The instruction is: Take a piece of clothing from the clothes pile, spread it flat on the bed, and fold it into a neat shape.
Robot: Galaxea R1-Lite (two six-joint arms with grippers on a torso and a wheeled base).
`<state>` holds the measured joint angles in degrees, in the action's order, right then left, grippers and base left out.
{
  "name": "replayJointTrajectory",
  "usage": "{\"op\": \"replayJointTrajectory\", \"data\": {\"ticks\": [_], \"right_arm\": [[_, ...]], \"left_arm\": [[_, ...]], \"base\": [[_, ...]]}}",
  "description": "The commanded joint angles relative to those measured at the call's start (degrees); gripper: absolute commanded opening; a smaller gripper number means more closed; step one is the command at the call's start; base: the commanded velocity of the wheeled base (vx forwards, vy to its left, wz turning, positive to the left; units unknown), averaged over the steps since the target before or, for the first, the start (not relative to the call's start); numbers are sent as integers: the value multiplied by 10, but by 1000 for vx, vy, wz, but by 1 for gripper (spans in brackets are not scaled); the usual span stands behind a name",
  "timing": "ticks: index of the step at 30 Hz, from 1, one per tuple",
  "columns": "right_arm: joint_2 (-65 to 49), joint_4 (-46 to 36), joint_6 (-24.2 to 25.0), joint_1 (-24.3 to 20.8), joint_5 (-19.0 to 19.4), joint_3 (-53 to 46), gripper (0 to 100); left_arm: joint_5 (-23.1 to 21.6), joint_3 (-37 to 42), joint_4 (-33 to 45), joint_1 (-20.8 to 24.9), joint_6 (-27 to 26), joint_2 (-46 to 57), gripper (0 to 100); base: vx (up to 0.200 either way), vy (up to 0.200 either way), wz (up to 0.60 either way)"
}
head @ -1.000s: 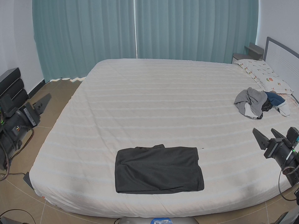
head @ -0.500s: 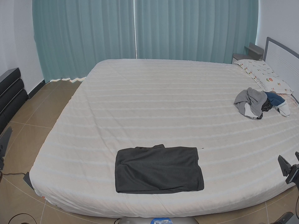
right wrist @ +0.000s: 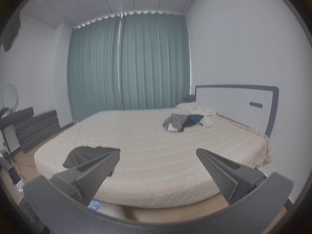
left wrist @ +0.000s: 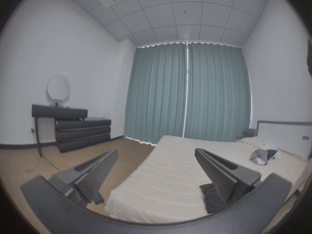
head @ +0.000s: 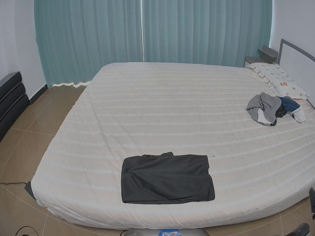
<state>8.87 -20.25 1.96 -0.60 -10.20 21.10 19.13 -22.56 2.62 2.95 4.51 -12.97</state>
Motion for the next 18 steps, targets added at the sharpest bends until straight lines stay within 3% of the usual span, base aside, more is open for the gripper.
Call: {"op": "replayJointTrajectory", "data": {"ticks": [1, 3, 8, 9, 10, 11, 12, 18], "right_arm": [[-88, 15, -10, 7, 18, 36, 100], [-88, 31, -13, 7, 24, 26, 100], [-88, 188, -18, 7, 32, -82, 100], [-88, 188, -18, 7, 32, -82, 100], [-88, 287, -40, 7, 33, -150, 100], [-88, 294, -42, 7, 34, -156, 100], [-88, 367, -70, 7, 46, -211, 100], [-88, 304, -75, 7, 62, -211, 100]], "left_arm": [[3, 16, 25, -34, -71, 118, 100], [6, 22, 19, -32, -88, 127, 100], [7, 33, 6, -32, -88, 126, 100], [7, 33, 6, -32, -88, 126, 100], [7, 66, 5, -32, -87, 126, 100], [7, 69, 5, -32, -87, 126, 100], [7, 95, 5, -32, -87, 126, 100], [13, 116, 6, -32, -64, 126, 100]], "base": [[0, 0, 0], [0, 0, 0], [0, 0, 0], [0, 0, 0], [0, 0, 0], [0, 0, 0], [0, 0, 0], [0, 0, 0]]}}
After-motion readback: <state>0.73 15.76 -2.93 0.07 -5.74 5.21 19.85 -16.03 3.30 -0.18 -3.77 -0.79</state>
